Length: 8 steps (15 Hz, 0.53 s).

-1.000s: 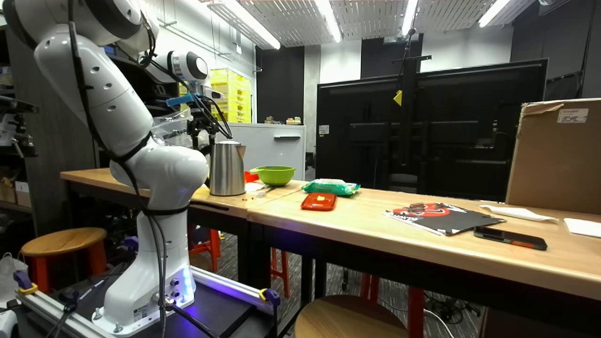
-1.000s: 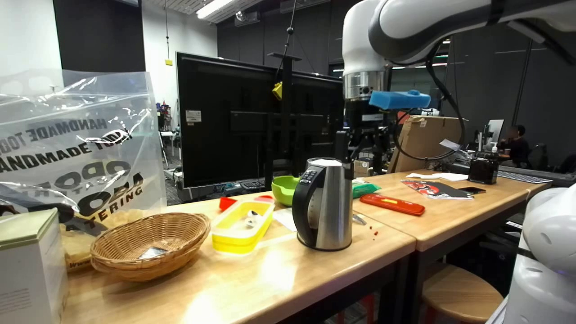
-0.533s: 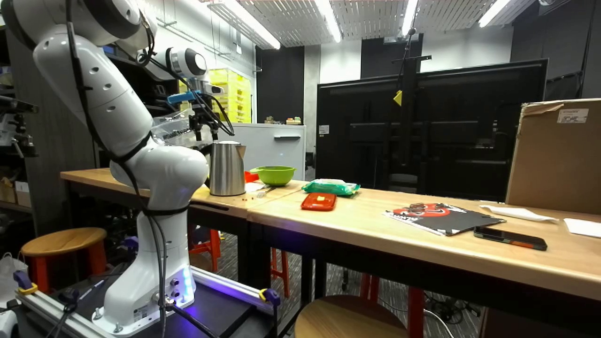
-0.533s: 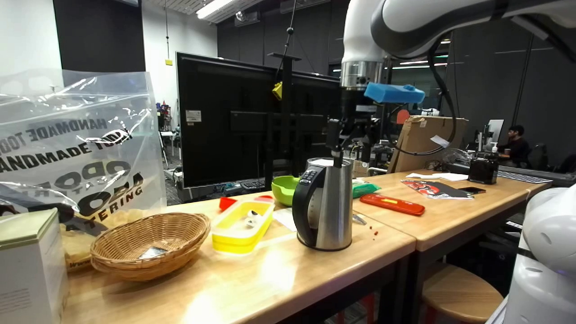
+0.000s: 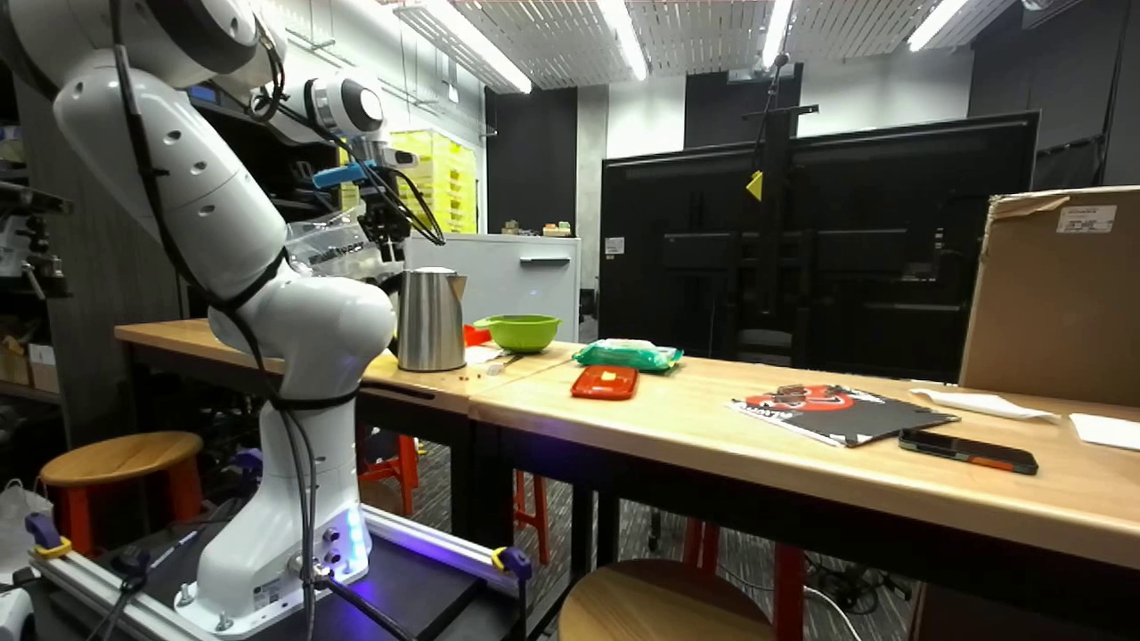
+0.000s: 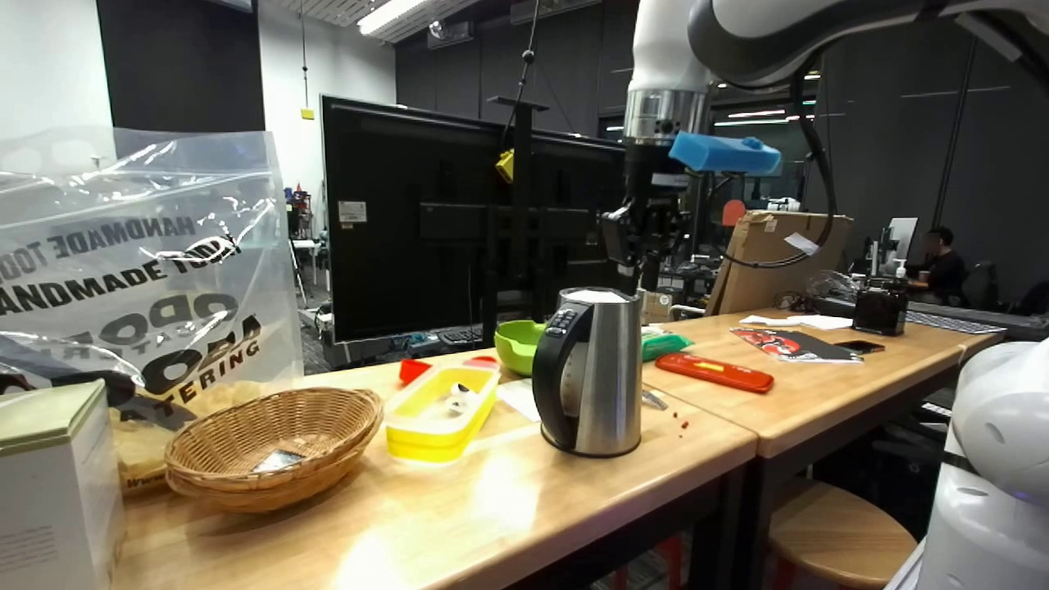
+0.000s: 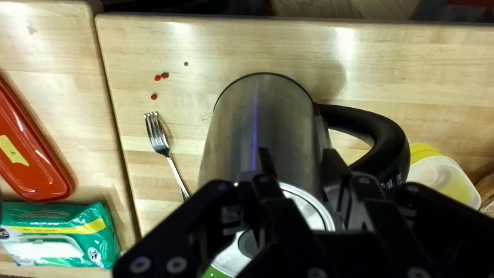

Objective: Open the electric kettle

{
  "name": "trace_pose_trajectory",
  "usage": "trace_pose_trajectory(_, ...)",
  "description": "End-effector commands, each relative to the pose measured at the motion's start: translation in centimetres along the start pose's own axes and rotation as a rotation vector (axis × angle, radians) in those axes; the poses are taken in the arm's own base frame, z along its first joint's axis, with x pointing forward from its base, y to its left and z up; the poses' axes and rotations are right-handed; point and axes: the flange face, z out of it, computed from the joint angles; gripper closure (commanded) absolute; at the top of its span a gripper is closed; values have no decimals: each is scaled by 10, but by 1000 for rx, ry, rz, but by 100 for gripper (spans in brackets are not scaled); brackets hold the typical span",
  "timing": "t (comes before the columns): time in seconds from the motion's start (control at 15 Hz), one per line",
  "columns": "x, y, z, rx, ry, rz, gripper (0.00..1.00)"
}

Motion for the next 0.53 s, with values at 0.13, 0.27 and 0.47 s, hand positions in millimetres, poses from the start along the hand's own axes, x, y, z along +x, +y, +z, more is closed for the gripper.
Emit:
trace_pose_trajectory(0.13,9,1,-7,-9,29,-21,100)
trace_pose_trajectory(0.27,15,0,-4,-13,23,-21,100)
trace_pose_trajectory(0.47,31,-3,-1,-34,21,0,100)
